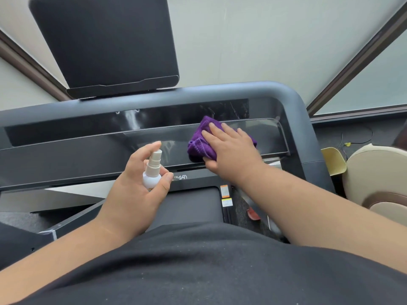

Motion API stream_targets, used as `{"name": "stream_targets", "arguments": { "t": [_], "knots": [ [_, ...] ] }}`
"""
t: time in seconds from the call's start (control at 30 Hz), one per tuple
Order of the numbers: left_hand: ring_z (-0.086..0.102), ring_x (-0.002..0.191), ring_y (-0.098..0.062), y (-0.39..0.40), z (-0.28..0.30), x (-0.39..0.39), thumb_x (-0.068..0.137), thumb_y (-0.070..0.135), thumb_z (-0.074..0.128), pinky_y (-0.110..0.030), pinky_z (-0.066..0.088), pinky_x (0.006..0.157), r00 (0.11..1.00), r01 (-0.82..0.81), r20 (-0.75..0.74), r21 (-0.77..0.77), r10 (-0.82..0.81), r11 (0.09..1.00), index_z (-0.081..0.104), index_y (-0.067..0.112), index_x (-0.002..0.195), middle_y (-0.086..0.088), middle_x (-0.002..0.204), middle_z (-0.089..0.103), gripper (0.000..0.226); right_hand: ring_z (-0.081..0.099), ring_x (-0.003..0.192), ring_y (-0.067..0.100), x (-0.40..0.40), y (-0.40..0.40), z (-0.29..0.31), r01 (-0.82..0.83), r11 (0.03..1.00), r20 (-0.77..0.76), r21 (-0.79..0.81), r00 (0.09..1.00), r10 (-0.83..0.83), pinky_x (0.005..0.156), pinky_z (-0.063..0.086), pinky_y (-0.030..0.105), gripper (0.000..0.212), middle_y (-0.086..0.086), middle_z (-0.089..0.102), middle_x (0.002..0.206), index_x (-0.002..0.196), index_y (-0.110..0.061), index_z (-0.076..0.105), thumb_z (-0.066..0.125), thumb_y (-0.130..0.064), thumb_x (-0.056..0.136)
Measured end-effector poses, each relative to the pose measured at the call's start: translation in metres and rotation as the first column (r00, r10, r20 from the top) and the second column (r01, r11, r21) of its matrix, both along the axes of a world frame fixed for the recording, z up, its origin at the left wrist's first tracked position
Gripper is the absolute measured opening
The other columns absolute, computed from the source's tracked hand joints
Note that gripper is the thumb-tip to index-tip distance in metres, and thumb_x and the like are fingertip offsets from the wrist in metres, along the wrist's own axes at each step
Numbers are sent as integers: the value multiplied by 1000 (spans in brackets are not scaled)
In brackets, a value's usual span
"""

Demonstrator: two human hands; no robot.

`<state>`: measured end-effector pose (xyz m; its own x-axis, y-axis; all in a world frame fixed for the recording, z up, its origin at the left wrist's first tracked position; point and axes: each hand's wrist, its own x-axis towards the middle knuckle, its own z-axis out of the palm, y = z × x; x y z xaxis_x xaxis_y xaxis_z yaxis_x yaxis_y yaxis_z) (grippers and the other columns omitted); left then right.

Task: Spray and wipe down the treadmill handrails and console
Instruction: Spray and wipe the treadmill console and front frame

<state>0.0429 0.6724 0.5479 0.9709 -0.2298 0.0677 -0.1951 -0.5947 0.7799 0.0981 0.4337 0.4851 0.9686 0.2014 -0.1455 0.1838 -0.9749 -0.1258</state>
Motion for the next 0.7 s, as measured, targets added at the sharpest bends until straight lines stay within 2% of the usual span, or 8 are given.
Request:
{"name": "stream_targets", "arguments": {
  "t": [0.13, 0.27, 0.37, 0.47, 0.7],
  "knots": [
    [67, 70, -16, 3, 0, 0, 88, 25, 68, -17, 49, 68, 1000, -10, 9, 5, 10, 1000, 31, 65, 130, 12, 94, 66, 69, 21, 149, 18, 6, -46, 7, 52, 998, -32, 27, 998, -51, 117, 11, 61, 73, -14, 24, 161, 149, -42, 33, 49, -56, 79],
    [64, 70, -14, 7, 1, -2, 86, 38, 63, -8, 44, 66, 1000, -27, -5, -18, 27, 999, 32, 64, 130, 13, 93, 65, 60, 20, 149, 19, 5, -58, 9, 126, 991, -38, 43, 992, -124, 116, 13, 63, 73, -15, 25, 161, 148, -44, 35, 42, -56, 76],
    [62, 70, -12, 9, 1, -3, 89, 26, 68, -6, 43, 65, 999, -45, -11, -24, 45, 999, 33, 63, 130, 14, 92, 65, 65, 18, 150, 23, 2, -45, 7, 127, 991, -28, 45, 992, -126, 116, 14, 62, 74, -10, 23, 162, 150, -41, 33, 42, -55, 78],
    [62, 70, -12, 12, 1, -5, 90, 17, 69, -3, 41, 64, 998, -69, -14, -17, 69, 997, 32, 64, 128, 16, 91, 65, 70, 15, 151, 25, 1, -19, 4, 55, 998, -14, 33, 998, -55, 116, 15, 61, 76, -7, 20, 164, 152, -38, 29, 40, -55, 78],
    [63, 73, -8, 41, 8, -14, 89, 29, 66, -3, 41, 67, 979, -203, 0, 1, 203, 979, 32, 66, 129, 19, 94, 66, 65, 13, 150, 29, 6, 47, -1, -47, 999, 12, 15, 999, 47, 116, 16, 59, 78, 1, 15, 165, 153, -29, 24, 42, -56, 83]
  ]
}}
